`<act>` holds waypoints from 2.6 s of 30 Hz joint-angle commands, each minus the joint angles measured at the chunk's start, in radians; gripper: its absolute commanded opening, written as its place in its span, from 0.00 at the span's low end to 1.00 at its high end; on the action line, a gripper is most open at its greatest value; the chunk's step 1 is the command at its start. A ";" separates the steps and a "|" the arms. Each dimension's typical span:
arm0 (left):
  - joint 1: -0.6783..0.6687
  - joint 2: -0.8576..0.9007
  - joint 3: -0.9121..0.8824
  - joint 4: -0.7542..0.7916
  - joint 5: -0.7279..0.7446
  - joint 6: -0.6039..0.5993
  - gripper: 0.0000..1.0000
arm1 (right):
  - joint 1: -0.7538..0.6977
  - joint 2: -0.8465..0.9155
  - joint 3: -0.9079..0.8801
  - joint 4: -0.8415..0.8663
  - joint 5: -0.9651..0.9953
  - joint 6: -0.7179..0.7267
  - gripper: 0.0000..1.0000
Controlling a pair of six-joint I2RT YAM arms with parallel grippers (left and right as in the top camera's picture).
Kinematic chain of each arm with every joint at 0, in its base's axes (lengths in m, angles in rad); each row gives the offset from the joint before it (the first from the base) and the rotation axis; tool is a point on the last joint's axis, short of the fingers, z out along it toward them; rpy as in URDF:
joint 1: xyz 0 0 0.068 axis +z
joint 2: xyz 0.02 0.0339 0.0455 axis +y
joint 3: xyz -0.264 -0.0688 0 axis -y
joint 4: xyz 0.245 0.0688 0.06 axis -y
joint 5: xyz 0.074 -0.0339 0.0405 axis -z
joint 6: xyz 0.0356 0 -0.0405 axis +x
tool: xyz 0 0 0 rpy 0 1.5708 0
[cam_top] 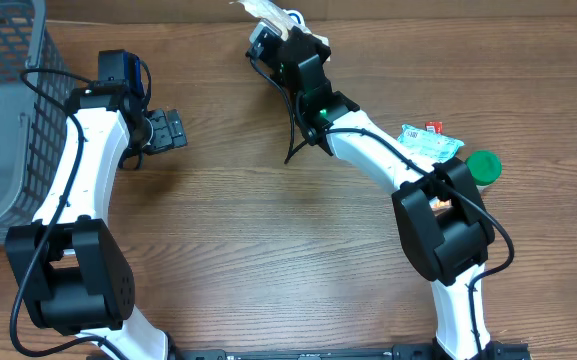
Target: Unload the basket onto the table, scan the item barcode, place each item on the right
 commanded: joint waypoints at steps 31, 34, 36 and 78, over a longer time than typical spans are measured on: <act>-0.008 0.009 0.010 -0.002 -0.012 0.011 1.00 | -0.341 -0.376 -0.156 -1.182 -0.542 0.755 1.00; -0.008 0.009 0.010 -0.002 -0.012 0.011 1.00 | -0.365 -0.376 -0.156 -1.177 -0.536 0.755 1.00; -0.008 0.009 0.010 -0.002 -0.012 0.011 1.00 | -0.369 -0.376 -0.156 -1.178 -0.536 0.755 1.00; -0.009 -0.004 0.010 -0.002 -0.012 0.011 1.00 | -0.369 -0.376 -0.156 -1.177 -0.537 0.755 1.00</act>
